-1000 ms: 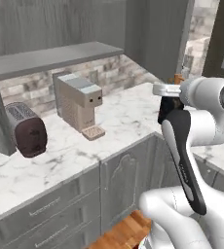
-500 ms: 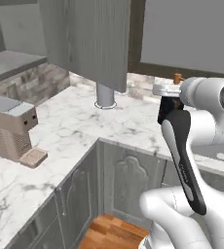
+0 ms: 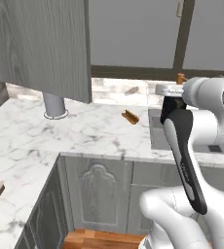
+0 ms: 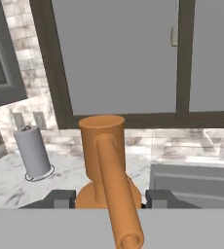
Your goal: Open the cabinet. Pick the soap dispenser and place it next to the sink. Then close the cabinet.
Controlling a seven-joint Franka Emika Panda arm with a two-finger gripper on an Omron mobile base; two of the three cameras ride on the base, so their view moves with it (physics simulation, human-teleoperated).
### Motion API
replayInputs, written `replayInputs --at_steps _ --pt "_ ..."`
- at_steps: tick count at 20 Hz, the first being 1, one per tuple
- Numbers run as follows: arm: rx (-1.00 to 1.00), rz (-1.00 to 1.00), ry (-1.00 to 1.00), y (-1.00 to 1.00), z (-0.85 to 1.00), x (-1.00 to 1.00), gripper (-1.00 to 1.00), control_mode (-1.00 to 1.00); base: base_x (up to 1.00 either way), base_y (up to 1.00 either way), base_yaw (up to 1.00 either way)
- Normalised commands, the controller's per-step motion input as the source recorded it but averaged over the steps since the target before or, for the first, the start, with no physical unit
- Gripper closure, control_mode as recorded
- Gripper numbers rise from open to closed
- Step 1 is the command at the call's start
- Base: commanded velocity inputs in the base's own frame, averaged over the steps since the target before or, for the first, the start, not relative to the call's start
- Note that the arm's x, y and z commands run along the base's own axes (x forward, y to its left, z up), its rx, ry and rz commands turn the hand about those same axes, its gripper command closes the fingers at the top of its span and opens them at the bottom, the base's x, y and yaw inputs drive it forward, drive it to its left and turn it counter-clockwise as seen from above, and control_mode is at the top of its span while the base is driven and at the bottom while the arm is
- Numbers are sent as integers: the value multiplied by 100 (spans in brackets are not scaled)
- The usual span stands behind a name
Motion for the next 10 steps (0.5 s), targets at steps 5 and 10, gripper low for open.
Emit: replayInputs --at_steps 5,10 --pt "0 0 0 0 0 0 100 100 37 45 -12" --pt "0 0 0 0 0 0 100 100 28 47 1"
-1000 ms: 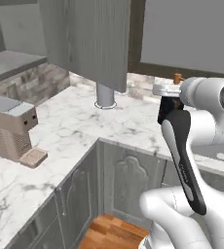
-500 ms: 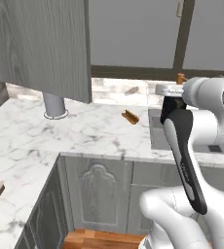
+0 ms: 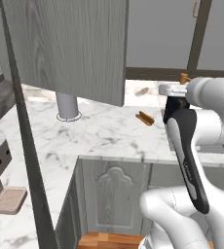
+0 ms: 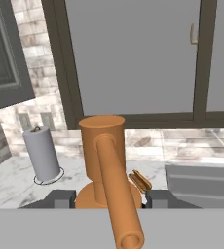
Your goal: Open the cabinet. Pick the soap dispenser and place it next to the sink. Then close the cabinet.
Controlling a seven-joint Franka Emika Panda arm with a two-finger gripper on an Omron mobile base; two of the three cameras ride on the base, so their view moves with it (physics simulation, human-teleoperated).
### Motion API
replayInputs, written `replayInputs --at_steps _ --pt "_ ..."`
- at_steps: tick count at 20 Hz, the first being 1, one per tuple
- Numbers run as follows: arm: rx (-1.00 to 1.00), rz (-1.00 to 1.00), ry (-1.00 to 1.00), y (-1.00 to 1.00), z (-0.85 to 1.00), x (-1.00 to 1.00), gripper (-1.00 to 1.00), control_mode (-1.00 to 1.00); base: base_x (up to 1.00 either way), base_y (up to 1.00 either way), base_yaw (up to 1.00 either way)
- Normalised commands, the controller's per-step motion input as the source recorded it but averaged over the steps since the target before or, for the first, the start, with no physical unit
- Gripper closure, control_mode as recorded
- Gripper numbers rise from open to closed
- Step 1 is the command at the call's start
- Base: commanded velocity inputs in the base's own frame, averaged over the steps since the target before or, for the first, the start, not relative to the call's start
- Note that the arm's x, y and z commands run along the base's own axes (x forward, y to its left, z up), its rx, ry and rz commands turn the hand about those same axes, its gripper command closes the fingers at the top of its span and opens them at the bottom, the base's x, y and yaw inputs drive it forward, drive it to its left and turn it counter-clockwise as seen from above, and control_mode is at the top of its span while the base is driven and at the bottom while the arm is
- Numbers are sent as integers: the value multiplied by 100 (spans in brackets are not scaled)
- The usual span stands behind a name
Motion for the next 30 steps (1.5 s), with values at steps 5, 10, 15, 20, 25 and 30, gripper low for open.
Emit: replayInputs --at_steps 5,10,15,20,25,30 --pt "0 0 0 0 0 0 100 100 33 20 4" --pt "0 0 0 0 0 0 100 100 19 -15 0" --pt "0 0 0 0 0 0 100 100 10 -27 -2" --pt "0 0 0 0 0 0 100 100 13 -26 -13" --pt "0 0 0 0 0 0 100 100 14 -10 -2" --pt "0 0 0 0 0 0 100 100 0 0 0"
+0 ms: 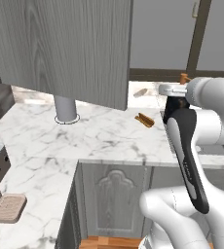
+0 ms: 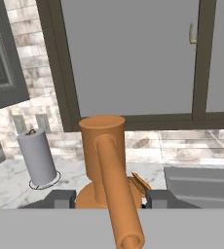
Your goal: Open the cabinet. Pick the soap dispenser and place it next to the sink. Then close the cabinet.
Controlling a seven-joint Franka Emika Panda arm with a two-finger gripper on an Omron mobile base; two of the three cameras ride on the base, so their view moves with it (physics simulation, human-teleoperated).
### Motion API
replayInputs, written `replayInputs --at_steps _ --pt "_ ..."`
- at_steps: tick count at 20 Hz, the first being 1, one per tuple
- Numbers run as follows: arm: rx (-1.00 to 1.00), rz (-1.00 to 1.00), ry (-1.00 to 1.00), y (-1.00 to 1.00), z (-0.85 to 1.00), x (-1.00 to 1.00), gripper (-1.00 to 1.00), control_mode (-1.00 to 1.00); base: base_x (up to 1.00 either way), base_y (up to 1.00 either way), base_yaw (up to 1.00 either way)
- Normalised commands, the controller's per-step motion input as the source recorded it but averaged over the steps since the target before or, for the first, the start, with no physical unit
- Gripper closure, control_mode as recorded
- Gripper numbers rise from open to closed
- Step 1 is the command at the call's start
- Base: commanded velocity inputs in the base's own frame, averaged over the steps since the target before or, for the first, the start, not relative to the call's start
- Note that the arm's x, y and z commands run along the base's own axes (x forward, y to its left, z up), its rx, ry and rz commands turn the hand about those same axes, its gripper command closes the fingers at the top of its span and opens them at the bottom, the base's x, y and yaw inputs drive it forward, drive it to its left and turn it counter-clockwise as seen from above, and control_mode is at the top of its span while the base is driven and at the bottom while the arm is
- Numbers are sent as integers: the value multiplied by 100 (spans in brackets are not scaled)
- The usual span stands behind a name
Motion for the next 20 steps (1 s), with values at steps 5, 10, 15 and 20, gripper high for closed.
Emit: replayInputs --at_steps 5,10,15,20 --pt "0 0 0 0 0 0 100 100 0 0 0" --pt "0 0 0 0 0 0 100 100 0 0 0" --pt "0 0 0 0 0 0 100 100 0 0 0" --pt "0 0 0 0 0 0 100 100 0 0 0"
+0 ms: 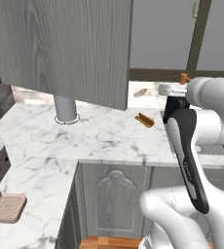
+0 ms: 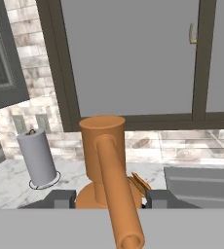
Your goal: Open the cabinet. Pick the soap dispenser and place it next to the sink. Then close the cabinet.
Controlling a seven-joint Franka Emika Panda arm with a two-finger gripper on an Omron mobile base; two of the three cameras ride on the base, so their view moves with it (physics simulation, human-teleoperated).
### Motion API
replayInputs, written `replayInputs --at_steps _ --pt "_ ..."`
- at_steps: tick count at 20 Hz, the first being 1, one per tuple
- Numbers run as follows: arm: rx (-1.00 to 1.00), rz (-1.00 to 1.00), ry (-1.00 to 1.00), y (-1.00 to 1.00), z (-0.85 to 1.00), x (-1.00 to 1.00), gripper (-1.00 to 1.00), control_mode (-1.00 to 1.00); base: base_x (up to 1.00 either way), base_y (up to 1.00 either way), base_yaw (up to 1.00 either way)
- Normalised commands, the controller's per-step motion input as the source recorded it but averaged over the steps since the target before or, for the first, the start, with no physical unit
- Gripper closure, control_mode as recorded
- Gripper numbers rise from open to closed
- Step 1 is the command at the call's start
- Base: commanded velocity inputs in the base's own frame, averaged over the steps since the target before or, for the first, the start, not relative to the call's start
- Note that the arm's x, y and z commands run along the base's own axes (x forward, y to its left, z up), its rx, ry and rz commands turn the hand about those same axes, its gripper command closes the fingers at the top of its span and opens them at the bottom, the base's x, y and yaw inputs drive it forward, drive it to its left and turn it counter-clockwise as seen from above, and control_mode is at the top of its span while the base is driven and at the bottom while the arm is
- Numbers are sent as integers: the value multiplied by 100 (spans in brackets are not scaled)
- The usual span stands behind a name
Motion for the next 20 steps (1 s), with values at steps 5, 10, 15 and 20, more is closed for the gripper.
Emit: replayInputs --at_steps 5,10,15,20 --pt "0 0 0 0 0 0 100 100 0 0 0" --pt "0 0 0 0 0 0 100 100 0 0 0" --pt "0 0 0 0 0 0 100 -100 0 0 0" --pt "0 0 0 0 0 0 100 -100 0 0 0"
